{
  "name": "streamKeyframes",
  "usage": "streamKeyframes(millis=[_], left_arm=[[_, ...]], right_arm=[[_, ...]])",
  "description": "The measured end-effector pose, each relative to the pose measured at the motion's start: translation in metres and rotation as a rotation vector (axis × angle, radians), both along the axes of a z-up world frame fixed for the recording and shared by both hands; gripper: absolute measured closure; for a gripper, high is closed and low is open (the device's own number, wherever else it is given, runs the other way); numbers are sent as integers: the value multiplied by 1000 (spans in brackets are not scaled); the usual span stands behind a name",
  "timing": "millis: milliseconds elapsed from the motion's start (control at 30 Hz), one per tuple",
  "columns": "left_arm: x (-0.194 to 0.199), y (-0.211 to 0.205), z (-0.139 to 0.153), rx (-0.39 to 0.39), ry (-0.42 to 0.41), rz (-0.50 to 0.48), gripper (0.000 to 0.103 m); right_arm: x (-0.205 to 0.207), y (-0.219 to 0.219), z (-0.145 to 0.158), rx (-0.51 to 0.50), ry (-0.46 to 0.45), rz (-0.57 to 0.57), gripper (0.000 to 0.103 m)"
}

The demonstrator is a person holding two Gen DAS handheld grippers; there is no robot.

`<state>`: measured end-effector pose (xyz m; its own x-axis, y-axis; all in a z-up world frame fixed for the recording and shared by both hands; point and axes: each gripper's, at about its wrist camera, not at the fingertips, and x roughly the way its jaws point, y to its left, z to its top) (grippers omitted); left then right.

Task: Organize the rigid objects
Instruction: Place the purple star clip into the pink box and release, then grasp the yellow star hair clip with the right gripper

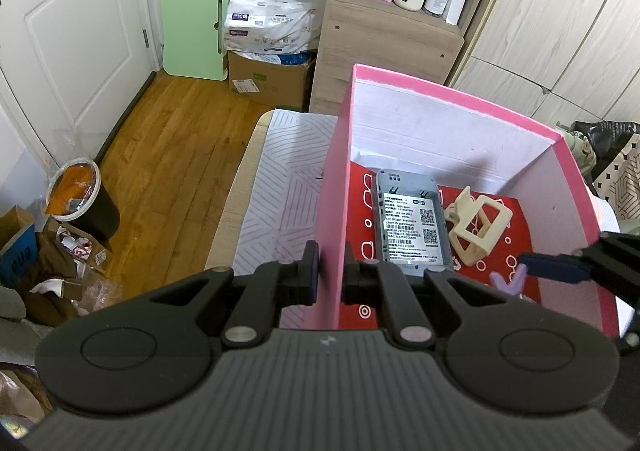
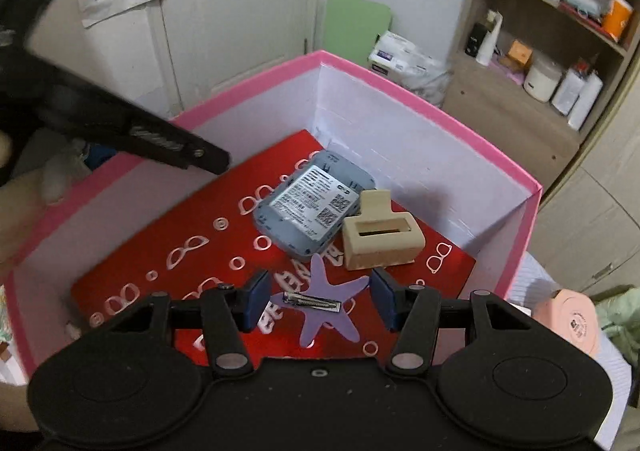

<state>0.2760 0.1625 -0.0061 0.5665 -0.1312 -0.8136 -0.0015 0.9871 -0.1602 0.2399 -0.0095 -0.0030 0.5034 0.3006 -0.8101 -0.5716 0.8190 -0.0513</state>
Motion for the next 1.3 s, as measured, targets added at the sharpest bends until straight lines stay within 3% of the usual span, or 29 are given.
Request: streamKeyframes(millis=[133,167,367,600,733,1300], left_arm=[[-1,-1,0,0,-1,0,95],[-1,-1,1,5,0,-2,94],[0,0,1,4,0,-1,94],[0,0,1,5,0,-1,94],[0,0,1,9,-1,-5,94],[-2,-2,2,19,-10,-7,94]], right_arm=[[-1,-2,-1,-12,-11,-5,46],[-6,-4,3,-1,-22,-3,41],[-43,-43,42,147,-87,-41,38],[-89,-91,62,320,2,-84,37],[-114,-112,62,327,-32,-149,35],[-113,-198,-24,187,-2,-570,35]])
